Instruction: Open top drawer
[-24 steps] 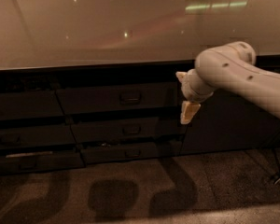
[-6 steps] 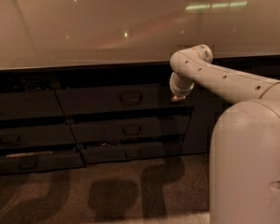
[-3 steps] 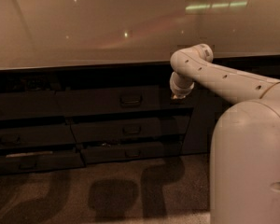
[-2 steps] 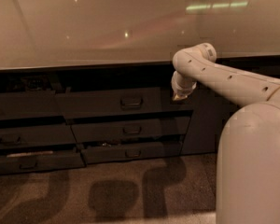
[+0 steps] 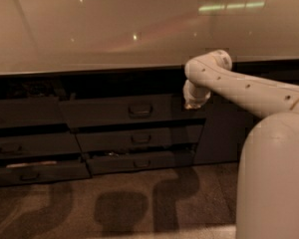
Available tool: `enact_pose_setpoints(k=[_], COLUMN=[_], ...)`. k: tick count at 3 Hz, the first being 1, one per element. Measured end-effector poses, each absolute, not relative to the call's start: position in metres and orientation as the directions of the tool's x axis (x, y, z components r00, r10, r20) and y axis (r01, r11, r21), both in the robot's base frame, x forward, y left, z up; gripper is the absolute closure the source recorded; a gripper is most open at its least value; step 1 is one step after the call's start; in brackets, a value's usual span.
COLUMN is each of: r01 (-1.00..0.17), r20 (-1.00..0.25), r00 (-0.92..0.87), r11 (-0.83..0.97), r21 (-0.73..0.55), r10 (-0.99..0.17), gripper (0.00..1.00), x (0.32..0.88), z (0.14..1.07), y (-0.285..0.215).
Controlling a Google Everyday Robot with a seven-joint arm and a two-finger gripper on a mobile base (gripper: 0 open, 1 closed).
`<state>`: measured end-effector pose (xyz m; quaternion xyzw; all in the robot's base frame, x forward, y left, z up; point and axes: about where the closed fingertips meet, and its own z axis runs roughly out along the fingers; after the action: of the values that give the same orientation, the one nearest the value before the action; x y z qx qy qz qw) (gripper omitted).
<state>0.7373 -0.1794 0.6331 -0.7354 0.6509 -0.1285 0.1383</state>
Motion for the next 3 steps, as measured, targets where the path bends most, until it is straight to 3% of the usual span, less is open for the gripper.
enact_pose_setpoints(k=[3], r01=[-0.908], r20=[0.014], r00=[0.120], r11=[-0.115], r21=[-0.403], r10=[-0.993], gripper=[1.00], x=[0.7284], z=[0.6460], y=[-0.1846])
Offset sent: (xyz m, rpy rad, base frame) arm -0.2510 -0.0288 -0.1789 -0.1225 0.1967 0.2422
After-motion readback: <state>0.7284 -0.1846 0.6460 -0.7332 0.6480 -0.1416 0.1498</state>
